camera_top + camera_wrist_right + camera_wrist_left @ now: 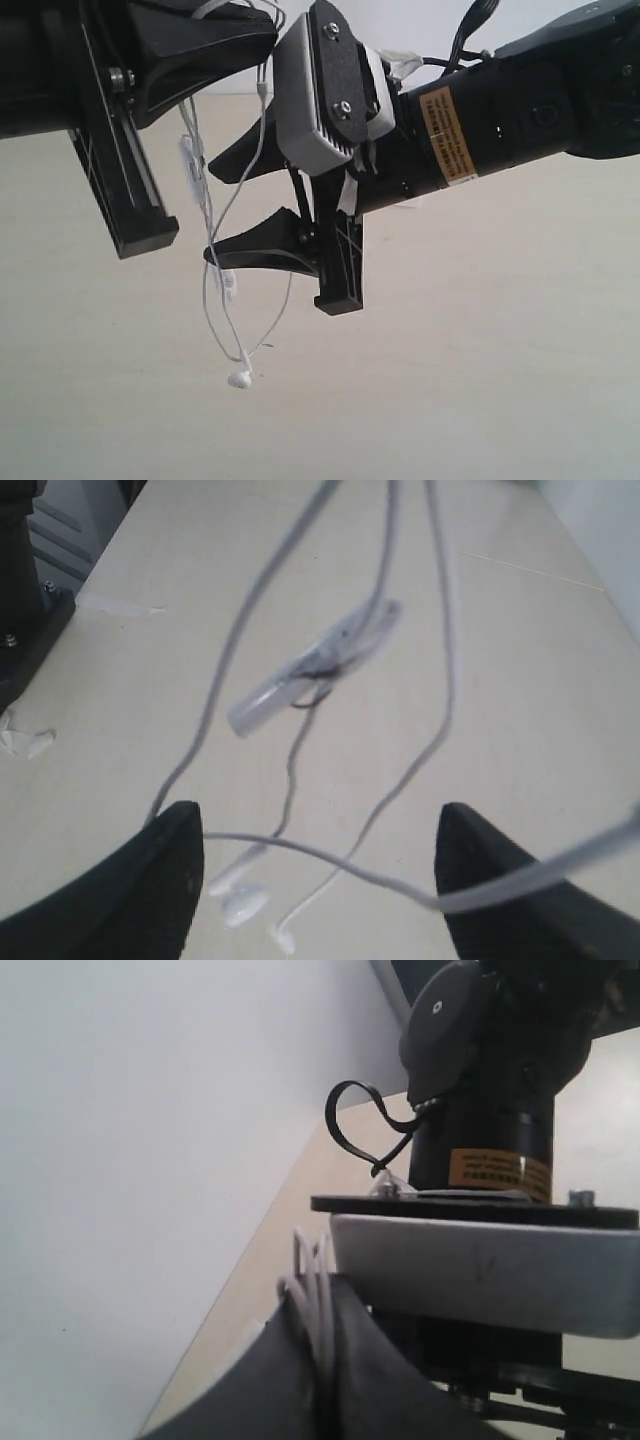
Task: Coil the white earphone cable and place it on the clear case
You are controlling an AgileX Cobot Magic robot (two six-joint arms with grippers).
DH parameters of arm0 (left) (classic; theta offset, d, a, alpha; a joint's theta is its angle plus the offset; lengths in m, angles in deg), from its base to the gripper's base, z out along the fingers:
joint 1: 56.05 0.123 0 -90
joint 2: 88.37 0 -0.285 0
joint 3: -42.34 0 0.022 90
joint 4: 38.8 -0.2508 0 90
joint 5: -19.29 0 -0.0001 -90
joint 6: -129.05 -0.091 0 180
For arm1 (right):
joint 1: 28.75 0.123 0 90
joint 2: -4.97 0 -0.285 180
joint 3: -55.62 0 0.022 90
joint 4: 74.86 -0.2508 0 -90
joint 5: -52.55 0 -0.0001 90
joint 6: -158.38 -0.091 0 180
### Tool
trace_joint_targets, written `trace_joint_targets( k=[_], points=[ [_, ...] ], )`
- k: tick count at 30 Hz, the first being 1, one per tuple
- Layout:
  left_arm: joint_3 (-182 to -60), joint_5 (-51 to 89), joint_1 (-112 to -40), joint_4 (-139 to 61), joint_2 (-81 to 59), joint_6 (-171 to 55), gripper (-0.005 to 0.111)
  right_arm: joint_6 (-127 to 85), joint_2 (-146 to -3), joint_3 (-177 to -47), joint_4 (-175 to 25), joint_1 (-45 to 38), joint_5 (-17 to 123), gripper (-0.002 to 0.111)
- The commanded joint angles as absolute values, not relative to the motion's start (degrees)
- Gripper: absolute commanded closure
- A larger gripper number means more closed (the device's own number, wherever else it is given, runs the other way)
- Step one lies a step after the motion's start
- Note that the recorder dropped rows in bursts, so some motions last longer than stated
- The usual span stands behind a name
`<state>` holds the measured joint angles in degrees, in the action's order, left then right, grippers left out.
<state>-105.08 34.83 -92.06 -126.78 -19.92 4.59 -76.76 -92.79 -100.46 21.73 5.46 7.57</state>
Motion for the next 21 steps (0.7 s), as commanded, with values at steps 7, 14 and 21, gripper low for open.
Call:
trace_joint_targets(
  k=[7, 14, 21],
  points=[
    [-104.94, 30.0, -92.02, -128.03, -19.87, 9.66, 0.107, -78.32, -92.87, -100.88, 20.84, 5.11, 9.33, 0.045],
    [-104.94, 30.02, -91.43, -127.94, -19.48, 9.78, 0.107, -78.35, -92.87, -101.07, 19.84, 5.11, 9.21, 0.045],
    [-104.94, 45.25, -81.96, -128.04, -16.45, 12.69, 0.107, -78.45, -92.87, -101.07, 19.27, 5.11, 9.21, 0.045]
  ],
)
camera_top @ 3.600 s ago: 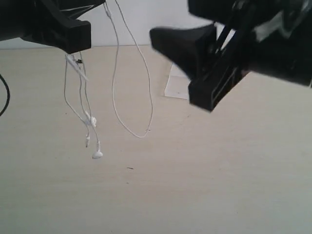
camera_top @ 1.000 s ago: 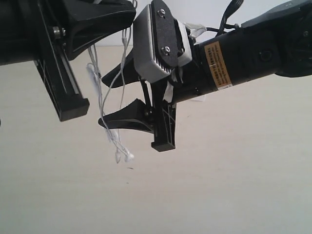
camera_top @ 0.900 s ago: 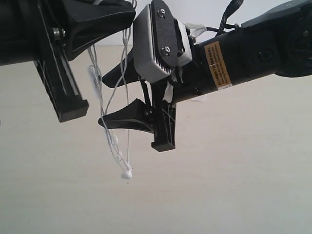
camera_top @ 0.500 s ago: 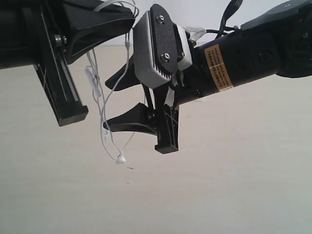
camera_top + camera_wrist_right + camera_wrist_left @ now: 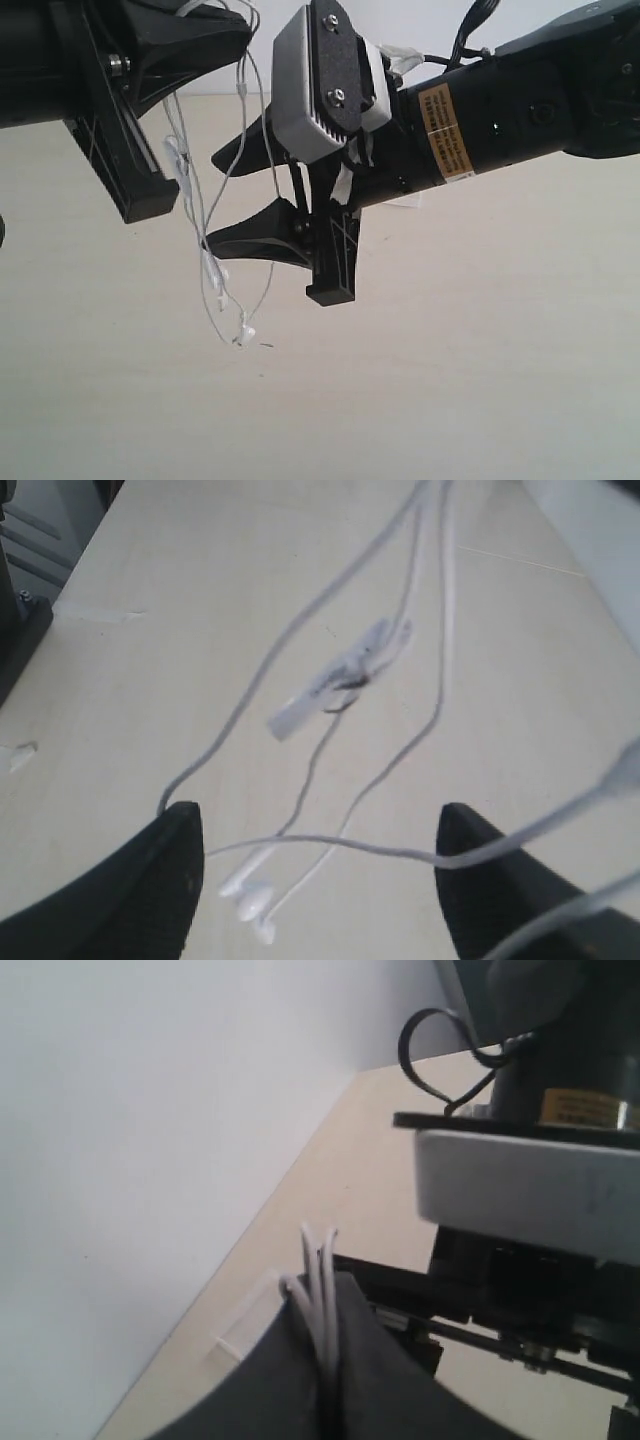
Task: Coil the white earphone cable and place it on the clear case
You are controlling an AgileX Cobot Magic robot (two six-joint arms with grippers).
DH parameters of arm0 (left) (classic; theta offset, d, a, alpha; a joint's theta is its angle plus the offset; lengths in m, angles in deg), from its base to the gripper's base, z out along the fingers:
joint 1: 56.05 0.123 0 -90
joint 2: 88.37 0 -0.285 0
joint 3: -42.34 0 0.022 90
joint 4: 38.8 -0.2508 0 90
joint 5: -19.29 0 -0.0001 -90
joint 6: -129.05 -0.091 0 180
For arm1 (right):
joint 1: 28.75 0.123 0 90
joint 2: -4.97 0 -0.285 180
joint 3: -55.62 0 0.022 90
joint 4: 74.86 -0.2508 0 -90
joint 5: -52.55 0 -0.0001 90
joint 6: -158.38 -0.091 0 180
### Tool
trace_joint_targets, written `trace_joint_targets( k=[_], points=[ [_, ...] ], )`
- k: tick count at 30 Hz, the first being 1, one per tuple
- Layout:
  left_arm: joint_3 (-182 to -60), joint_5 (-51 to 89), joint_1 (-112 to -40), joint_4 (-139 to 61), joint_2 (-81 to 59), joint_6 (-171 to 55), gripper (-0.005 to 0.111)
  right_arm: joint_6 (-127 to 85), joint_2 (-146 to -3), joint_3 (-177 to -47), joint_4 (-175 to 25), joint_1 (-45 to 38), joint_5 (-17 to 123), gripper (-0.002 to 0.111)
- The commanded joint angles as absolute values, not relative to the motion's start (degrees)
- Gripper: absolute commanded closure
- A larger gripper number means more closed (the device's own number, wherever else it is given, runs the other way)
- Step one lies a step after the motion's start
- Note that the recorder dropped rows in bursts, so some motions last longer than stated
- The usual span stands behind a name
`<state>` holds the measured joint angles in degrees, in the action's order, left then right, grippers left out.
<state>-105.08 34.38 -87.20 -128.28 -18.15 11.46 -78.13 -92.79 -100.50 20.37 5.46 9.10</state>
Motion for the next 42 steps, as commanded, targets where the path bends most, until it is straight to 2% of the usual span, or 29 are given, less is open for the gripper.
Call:
trace_joint_targets(
  k=[1, 9, 19, 33, 42],
  points=[
    [-104.94, 48.09, -80.43, -127.92, -16.13, 12.37, 0.107, -78.71, -92.87, -101.07, 19.3, 5.11, 9.1, 0.045],
    [-104.94, 56.14, -74.82, -127.02, -14.63, 10.32, 0.107, -78.68, -93.62, -101.07, 19.3, 5.11, 6.68, 0.045],
    [-104.94, 61.05, -74.69, -123.42, -13.18, 8.94, 0.107, -78.74, -95.89, -101.07, 12.26, 5.11, 9.24, 0.045],
    [-104.94, 61.59, -74.69, -120.38, -13.18, 6.58, 0.107, -78.74, -98.94, -101.07, 5.77, 5.23, 2.58, 0.045],
    [-104.94, 59.28, -74.69, -117.18, -13.18, 6.45, 0.107, -81.39, -98.94, -101.07, 2.2, 5.23, 2.53, 0.052]
  ],
)
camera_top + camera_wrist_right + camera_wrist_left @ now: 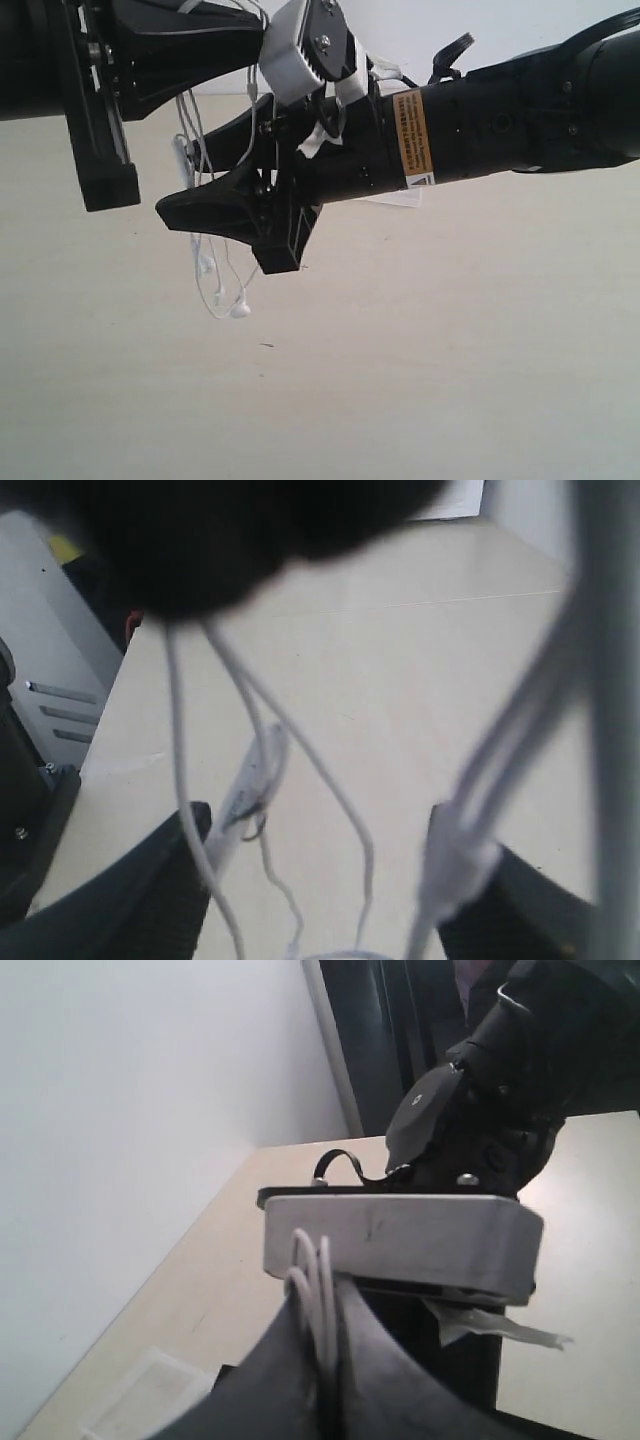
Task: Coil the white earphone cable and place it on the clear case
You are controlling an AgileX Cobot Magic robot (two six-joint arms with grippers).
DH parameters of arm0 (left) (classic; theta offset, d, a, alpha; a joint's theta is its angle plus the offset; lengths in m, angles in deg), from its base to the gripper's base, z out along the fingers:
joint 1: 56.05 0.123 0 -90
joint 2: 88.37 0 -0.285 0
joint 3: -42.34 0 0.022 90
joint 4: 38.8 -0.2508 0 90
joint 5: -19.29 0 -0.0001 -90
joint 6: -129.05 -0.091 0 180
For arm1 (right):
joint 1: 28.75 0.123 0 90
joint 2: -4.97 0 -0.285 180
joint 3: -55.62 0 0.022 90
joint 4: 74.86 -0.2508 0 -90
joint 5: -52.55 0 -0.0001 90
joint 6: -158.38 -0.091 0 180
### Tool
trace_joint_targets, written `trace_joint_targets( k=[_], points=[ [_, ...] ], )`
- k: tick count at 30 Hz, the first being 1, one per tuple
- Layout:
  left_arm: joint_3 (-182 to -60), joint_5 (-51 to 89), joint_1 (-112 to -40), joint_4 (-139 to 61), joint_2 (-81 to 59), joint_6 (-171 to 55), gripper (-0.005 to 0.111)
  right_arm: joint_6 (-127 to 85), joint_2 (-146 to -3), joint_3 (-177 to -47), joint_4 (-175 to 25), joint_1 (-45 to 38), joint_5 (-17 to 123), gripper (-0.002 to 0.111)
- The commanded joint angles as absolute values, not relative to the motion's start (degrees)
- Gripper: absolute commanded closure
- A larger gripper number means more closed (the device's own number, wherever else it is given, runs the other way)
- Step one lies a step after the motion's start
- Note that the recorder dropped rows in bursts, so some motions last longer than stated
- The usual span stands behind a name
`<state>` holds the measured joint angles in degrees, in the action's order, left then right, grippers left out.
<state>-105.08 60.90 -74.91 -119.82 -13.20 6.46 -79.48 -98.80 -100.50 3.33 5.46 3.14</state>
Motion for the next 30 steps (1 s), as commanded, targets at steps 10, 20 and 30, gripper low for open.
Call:
trace_joint_targets(
  k=[10, 20, 30],
  points=[
    [-104.94, 58.59, -74.69, -114.38, -12.02, 6.45, 0.107, -83.81, -98.94, -101.07, 2.39, 5.23, 3.53, 0.058],
    [-104.94, 55.77, -74.69, -112.6, -12.03, 6.45, 0.107, -87.36, -98.94, -101.07, 7.22, 5.23, 7.81, 0.067],
    [-104.94, 55.61, -74.69, -110.87, -12.03, 6.11, 0.107, -87.74, -98.94, -101.07, 5.19, 5.23, 7.81, 0.073]
  ],
)
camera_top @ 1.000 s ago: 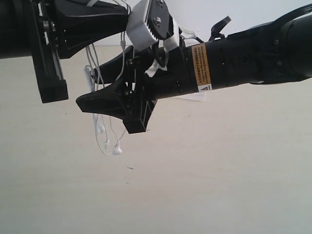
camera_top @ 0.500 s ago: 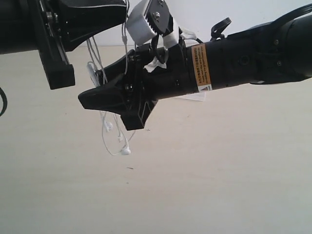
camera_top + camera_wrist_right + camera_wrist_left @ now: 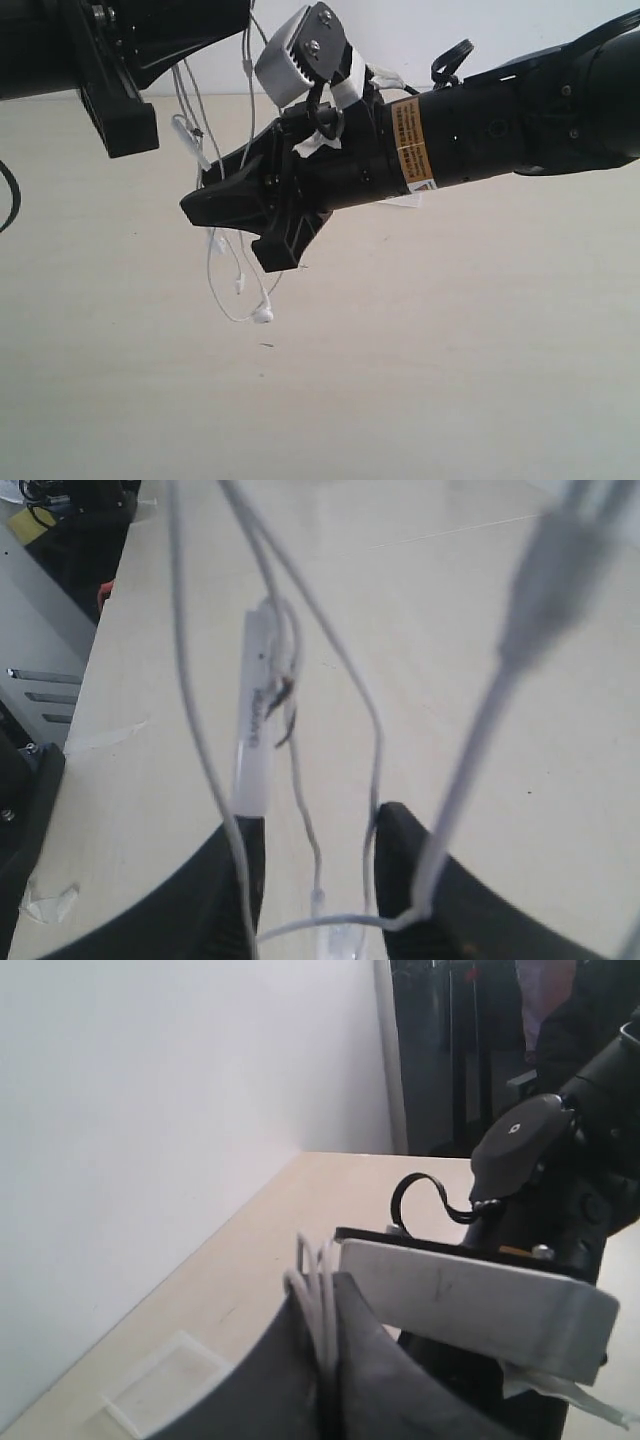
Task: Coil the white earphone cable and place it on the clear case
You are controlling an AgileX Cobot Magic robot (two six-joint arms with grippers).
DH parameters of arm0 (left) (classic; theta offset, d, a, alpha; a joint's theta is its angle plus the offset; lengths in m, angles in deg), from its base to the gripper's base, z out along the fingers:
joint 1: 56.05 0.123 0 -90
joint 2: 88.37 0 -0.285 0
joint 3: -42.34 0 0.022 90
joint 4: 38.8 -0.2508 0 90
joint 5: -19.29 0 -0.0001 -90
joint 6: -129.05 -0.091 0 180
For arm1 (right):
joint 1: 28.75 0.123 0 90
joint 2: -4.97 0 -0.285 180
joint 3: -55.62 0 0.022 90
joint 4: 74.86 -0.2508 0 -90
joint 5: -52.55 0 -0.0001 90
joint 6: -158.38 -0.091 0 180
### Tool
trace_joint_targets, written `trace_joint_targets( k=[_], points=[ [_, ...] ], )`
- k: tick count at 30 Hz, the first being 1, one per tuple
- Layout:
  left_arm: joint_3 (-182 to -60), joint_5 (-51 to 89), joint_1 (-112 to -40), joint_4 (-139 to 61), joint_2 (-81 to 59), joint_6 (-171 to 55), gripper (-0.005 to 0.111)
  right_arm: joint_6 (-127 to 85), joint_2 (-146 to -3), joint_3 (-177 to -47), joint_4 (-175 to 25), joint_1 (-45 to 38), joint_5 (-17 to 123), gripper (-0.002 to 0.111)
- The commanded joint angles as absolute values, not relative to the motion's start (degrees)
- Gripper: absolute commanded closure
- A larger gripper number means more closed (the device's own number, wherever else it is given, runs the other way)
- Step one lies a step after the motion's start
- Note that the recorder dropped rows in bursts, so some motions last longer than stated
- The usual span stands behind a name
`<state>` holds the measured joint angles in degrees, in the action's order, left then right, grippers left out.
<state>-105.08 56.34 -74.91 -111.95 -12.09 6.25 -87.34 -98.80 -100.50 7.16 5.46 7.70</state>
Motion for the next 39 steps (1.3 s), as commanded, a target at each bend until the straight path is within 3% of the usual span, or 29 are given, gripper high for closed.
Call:
trace_joint_targets(
  k=[1, 20, 24, 27, 39],
  points=[
    [-104.94, 55.61, -74.69, -110.6, -12.03, 6.11, 0.107, -87.74, -98.94, -101.07, 4.64, 5.23, 7.81, 0.073],
    [-104.94, 58.63, -74.69, -109.49, -12.0, 6.44, 0.107, -86.34, -98.94, -101.07, 0.3, 5.23, 9.14, 0.074],
    [-104.94, 58.63, -74.69, -109.49, -12.0, 6.44, 0.107, -86.23, -98.94, -101.07, 0.3, 5.23, 9.14, 0.089],
    [-104.94, 58.63, -74.69, -109.49, -12.0, 6.44, 0.107, -86.23, -98.94, -101.07, 0.3, 5.23, 9.14, 0.109],
    [-104.94, 44.33, -74.69, -108.83, -12.0, 8.93, 0.107, -91.17, -98.94, -101.07, 5.17, 5.23, 19.34, 0.108]
  ],
)
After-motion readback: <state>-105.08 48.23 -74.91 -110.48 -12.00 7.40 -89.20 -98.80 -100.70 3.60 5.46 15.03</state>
